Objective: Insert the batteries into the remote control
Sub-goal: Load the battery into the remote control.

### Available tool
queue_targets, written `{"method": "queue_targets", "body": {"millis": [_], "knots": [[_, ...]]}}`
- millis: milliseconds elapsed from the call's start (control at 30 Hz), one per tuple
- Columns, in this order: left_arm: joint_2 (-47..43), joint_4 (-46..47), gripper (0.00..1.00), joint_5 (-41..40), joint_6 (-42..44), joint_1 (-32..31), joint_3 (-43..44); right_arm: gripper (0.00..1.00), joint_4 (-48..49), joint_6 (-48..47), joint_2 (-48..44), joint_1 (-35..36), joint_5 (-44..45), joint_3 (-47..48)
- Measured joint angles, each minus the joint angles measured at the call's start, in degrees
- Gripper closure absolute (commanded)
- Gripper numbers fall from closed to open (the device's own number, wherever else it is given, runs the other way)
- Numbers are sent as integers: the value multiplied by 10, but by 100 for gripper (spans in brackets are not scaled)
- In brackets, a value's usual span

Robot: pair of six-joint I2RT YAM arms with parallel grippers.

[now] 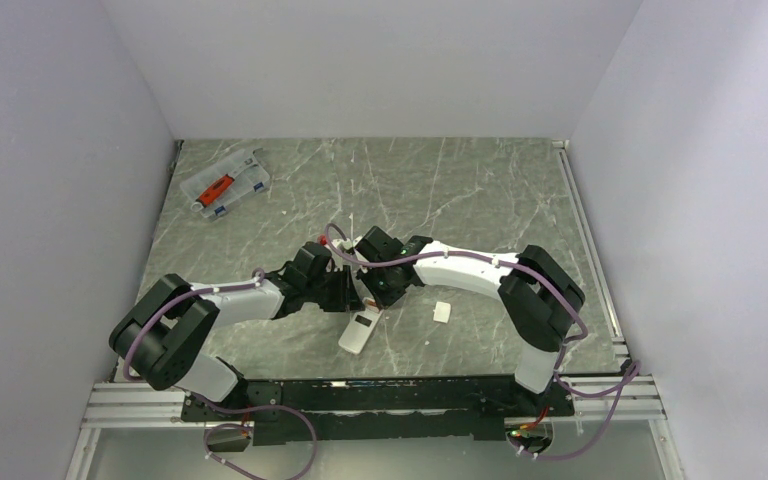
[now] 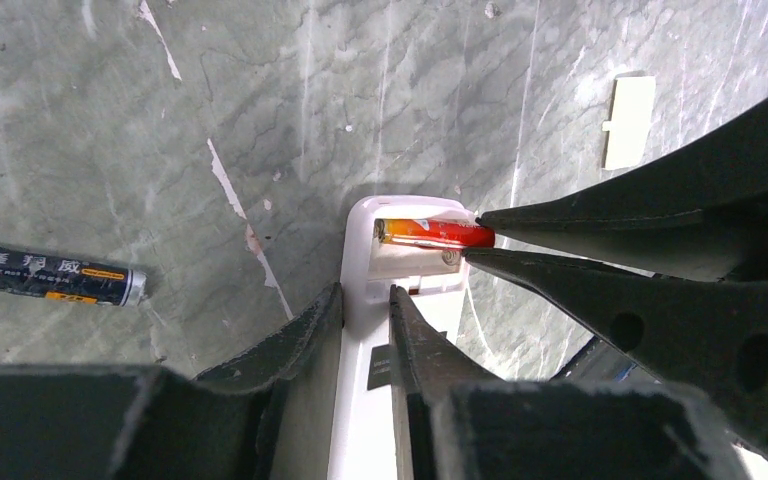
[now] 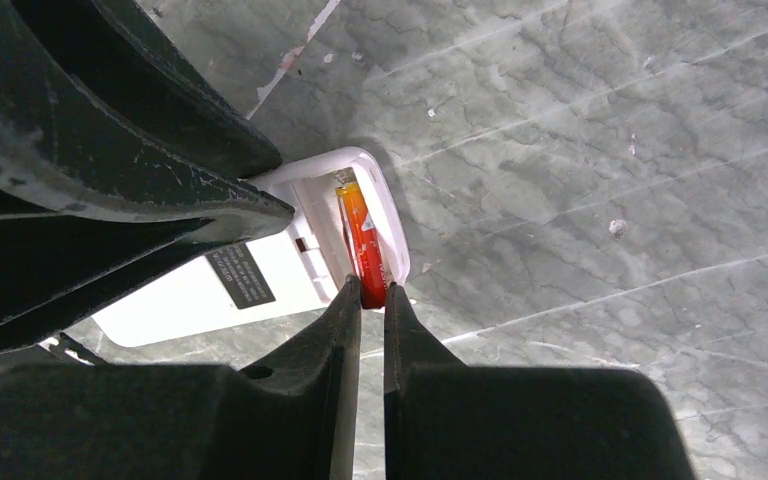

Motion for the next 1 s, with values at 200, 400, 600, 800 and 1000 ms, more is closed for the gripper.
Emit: {"method": "queue_targets", "body": {"millis": [200,400,600,800,1000], "knots": [[0,1,75,0,0,0,0,100,0,1,0,1,2,0],[3,7,75,0,0,0,0,100,0,4,0,1,3,0],[10,19,76,-4,3,0,0,100,0,4,0,2,2,0],[11,20,76,-4,2,0,0,100,0,5,2,2,2,0],[12,20,77,-4,-1,1,0,100,0,5,6,2,1,4]]}}
